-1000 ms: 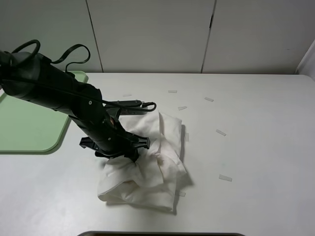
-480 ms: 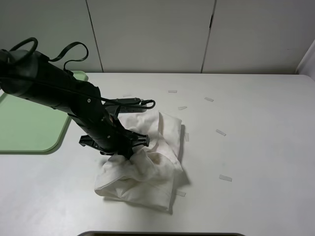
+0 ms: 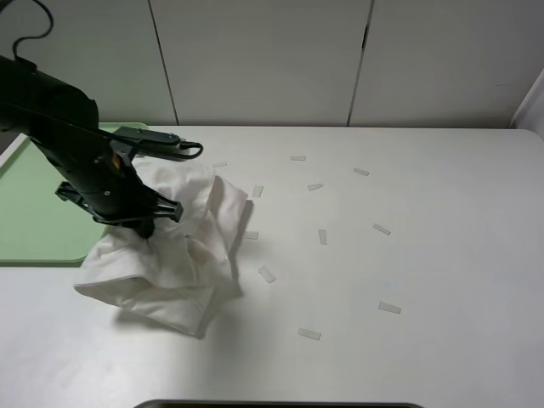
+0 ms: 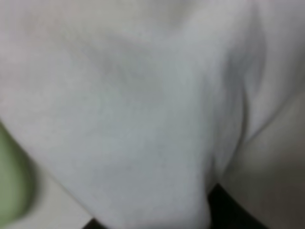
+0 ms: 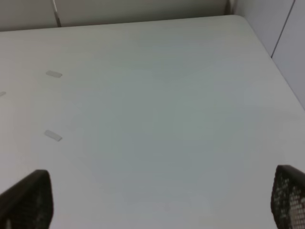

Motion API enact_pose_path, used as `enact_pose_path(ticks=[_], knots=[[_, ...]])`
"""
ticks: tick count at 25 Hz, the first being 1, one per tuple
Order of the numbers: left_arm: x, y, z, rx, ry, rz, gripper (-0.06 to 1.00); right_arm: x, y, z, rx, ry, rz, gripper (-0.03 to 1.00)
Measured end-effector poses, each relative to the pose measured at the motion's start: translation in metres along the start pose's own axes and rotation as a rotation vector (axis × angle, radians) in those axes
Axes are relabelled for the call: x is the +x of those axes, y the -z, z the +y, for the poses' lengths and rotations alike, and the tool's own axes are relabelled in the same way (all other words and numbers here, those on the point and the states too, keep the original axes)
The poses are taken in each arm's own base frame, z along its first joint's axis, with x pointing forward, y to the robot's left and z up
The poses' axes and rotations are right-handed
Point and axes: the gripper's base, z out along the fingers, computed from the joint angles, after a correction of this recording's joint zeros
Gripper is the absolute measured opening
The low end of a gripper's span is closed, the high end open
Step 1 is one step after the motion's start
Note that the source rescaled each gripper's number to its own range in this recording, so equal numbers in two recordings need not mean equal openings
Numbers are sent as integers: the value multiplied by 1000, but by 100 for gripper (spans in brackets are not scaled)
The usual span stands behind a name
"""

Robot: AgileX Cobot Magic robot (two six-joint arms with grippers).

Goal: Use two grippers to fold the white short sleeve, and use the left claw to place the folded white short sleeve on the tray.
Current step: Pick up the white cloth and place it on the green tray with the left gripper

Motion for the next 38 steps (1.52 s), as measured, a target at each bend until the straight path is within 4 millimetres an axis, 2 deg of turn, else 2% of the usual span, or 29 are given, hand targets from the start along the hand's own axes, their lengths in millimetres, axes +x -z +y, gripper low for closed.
enact_pose_path(ticks=[8, 9, 10, 11, 14, 15, 18, 20, 25, 28, 30, 32, 38], knots=[[-10, 7, 74, -147, -62, -6, 21, 0, 0, 0, 0, 0, 0, 100], [-10, 7, 74, -147, -62, -6, 21, 0, 0, 0, 0, 0, 0, 100], [-10, 8, 83, -159, -65, -5, 21, 0, 0, 0, 0, 0, 0, 100], [-10, 9, 102, -182, -60, -4, 21, 0, 0, 0, 0, 0, 0, 100], [-8, 11, 131, -224, -55, -2, 21, 0, 0, 0, 0, 0, 0, 100], [-8, 11, 131, -224, -55, -2, 21, 0, 0, 0, 0, 0, 0, 100], [-7, 13, 161, -269, -36, -48, 21, 0, 0, 0, 0, 0, 0, 100], [-8, 15, 173, -284, -19, -83, 20, 0, 0, 0, 0, 0, 0, 100], [-9, 16, 191, -300, 9, -151, 20, 0, 0, 0, 0, 0, -1, 100], [-9, 11, 199, -303, 15, -175, 20, 0, 0, 0, 0, 0, -1, 100], [-10, -3, 208, -297, 25, -178, 20, 0, 0, 0, 0, 0, -1, 100], [-16, -10, 216, -297, 36, -169, 20, 0, 0, 0, 0, 0, -1, 100], [-36, -10, 227, -315, 44, -210, 20, 0, 0, 0, 0, 0, -1, 100]])
